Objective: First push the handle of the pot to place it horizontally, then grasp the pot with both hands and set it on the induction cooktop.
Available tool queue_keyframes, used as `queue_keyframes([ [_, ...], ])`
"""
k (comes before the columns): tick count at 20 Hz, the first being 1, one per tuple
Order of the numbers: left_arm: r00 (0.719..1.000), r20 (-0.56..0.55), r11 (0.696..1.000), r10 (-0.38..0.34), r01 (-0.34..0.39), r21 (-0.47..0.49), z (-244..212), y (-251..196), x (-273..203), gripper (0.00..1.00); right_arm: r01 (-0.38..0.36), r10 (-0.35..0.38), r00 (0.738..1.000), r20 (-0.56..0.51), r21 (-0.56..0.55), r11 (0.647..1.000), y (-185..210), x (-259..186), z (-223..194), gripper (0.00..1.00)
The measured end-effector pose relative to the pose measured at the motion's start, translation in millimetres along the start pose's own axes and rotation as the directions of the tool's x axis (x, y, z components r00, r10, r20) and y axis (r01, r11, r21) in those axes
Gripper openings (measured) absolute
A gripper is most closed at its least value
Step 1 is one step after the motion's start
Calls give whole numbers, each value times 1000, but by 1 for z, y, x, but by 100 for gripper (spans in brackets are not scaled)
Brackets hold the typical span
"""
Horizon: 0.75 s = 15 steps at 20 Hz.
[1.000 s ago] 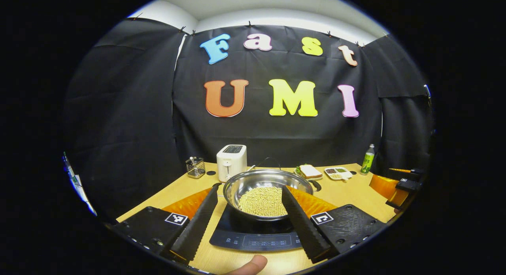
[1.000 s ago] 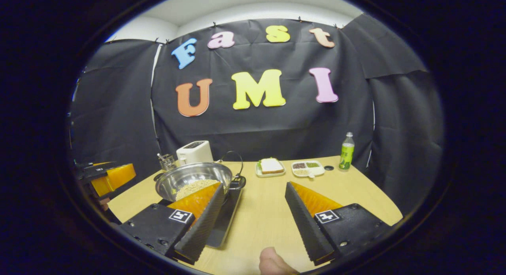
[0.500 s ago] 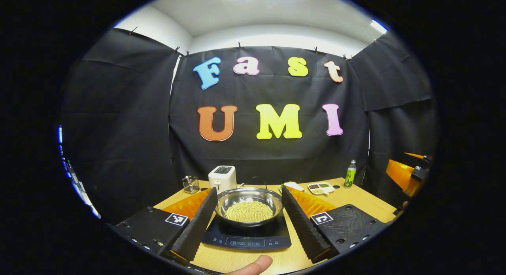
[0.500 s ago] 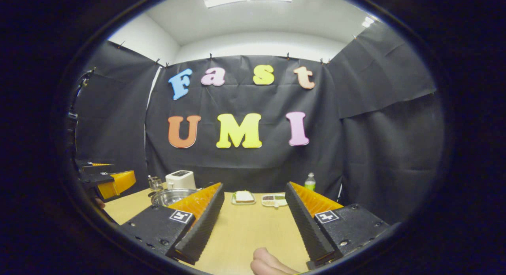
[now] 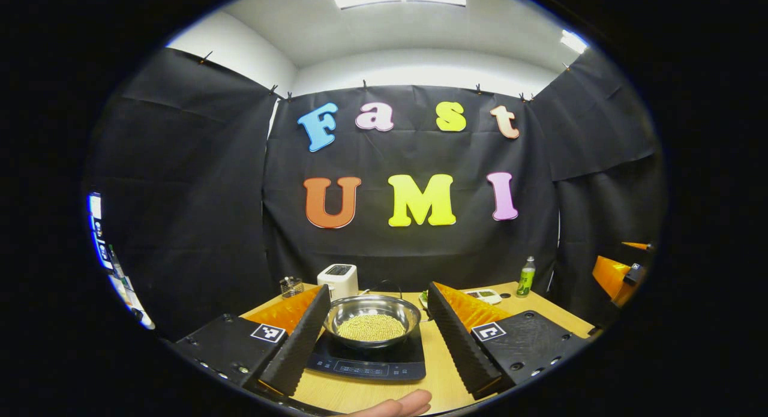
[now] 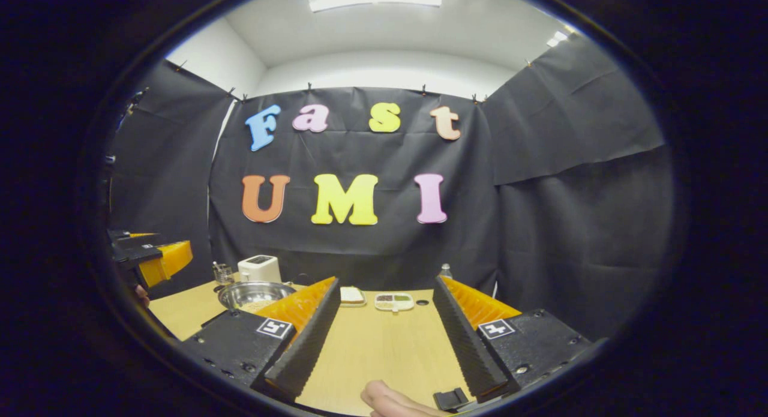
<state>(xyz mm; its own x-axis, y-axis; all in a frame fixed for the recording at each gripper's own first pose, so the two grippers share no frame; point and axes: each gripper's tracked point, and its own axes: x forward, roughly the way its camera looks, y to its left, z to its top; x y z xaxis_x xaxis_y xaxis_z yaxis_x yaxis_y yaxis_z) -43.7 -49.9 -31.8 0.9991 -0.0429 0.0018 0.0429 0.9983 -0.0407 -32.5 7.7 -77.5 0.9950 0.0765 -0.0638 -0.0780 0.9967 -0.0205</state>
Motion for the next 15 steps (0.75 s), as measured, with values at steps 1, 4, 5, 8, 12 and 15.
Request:
queue_keyframes([
  [1,1000,4,1000,-16,16,-4,0,-7,-2,96,0,0,1000,7,3,1000,0,0,1,97],
  [4,999,-5,999,-52,52,3,-7,-21,-6,97,-14,14,1000,3,-8,1000,0,-3,-4,96],
  [5,998,-10,998,-59,59,2,-10,-22,-7,97,-14,14,1000,1,-11,1000,-1,-3,-6,98],
  [8,997,-16,998,-69,69,-10,-12,-26,-7,97,-11,11,1000,-6,-6,1000,-4,-5,-10,97],
  [12,997,-25,997,-72,72,-2,-18,-27,-10,97,-6,6,1000,-14,1,1000,-8,-5,-16,97],
  [15,997,-16,997,-75,75,4,-16,-26,-12,97,-15,15,1000,-12,13,1000,-6,-5,-17,97],
])
